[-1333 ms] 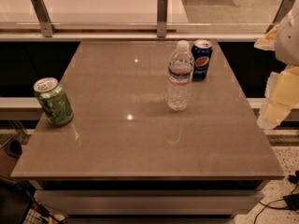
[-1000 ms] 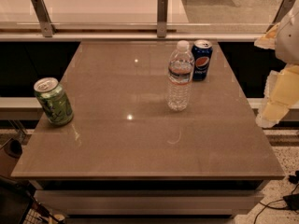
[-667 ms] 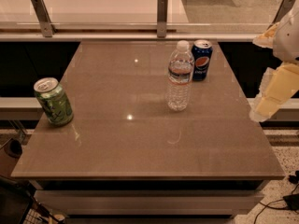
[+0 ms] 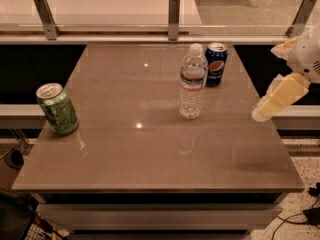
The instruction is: Move pepsi can near green can
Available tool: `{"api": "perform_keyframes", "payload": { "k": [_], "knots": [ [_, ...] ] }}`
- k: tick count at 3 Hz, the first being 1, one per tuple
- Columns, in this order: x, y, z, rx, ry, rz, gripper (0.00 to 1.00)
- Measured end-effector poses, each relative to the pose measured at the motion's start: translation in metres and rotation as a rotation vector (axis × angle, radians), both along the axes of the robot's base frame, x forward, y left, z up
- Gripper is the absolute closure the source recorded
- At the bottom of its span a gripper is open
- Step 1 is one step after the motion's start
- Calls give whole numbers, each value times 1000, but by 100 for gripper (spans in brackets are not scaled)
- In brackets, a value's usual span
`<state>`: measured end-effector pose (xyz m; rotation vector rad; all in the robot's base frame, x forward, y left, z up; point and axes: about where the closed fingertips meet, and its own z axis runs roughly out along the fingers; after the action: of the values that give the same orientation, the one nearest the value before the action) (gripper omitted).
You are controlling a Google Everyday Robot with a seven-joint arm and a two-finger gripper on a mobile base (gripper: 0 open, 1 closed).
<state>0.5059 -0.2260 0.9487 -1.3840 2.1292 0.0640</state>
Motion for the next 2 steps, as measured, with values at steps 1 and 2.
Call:
{"api": "perform_keyframes", "payload": {
  "k": [1,2],
  "knots": [
    [17,-5,-17,112,-59,-65,0],
    [38,-12,-28,211,-131,-117,0]
  ]
}}
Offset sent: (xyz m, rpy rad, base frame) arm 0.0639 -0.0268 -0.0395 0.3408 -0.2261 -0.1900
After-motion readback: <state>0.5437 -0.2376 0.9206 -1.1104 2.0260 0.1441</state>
